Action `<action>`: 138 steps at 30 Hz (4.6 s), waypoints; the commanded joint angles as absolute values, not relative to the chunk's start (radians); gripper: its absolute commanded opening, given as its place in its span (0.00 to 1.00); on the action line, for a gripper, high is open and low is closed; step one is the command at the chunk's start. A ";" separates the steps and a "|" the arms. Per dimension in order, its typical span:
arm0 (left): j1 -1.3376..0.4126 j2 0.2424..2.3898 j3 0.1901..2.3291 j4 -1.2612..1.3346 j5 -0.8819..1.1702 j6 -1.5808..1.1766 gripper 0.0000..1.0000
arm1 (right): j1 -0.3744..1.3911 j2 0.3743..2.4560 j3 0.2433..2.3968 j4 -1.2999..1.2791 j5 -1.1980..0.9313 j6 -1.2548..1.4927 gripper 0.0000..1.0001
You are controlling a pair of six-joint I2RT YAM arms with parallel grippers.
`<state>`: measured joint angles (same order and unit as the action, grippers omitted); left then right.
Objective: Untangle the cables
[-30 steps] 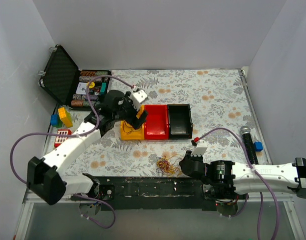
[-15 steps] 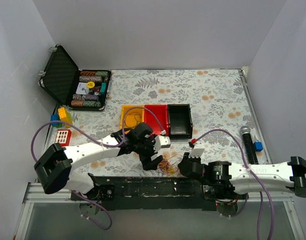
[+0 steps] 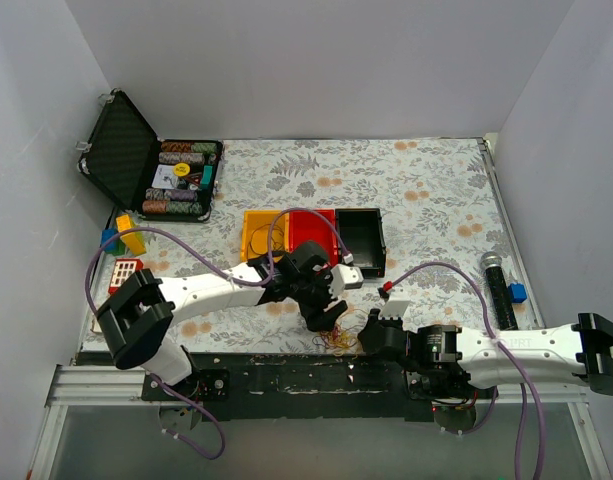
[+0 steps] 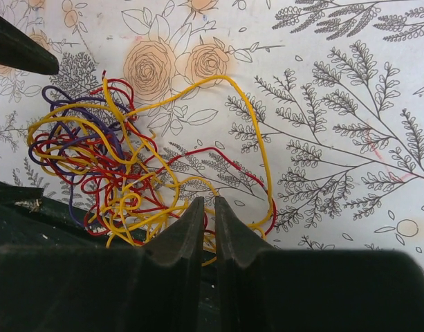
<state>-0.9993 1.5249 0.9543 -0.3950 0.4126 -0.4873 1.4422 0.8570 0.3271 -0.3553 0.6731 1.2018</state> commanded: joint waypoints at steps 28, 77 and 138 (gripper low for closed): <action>-0.948 1.281 0.839 -0.549 0.446 -0.479 0.48 | 1.428 0.934 0.342 -0.422 0.676 1.272 0.01; -0.896 1.577 0.919 -0.457 0.719 -0.135 0.00 | 1.253 0.948 0.330 -0.273 0.551 1.071 0.01; -0.141 0.819 1.266 -1.189 1.207 0.268 0.00 | 1.192 0.785 0.592 -0.373 0.583 0.848 0.42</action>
<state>-0.1432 0.8009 1.2854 -1.1046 1.0630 0.1795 1.1915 0.8047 0.5518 -0.4572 0.5964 0.9207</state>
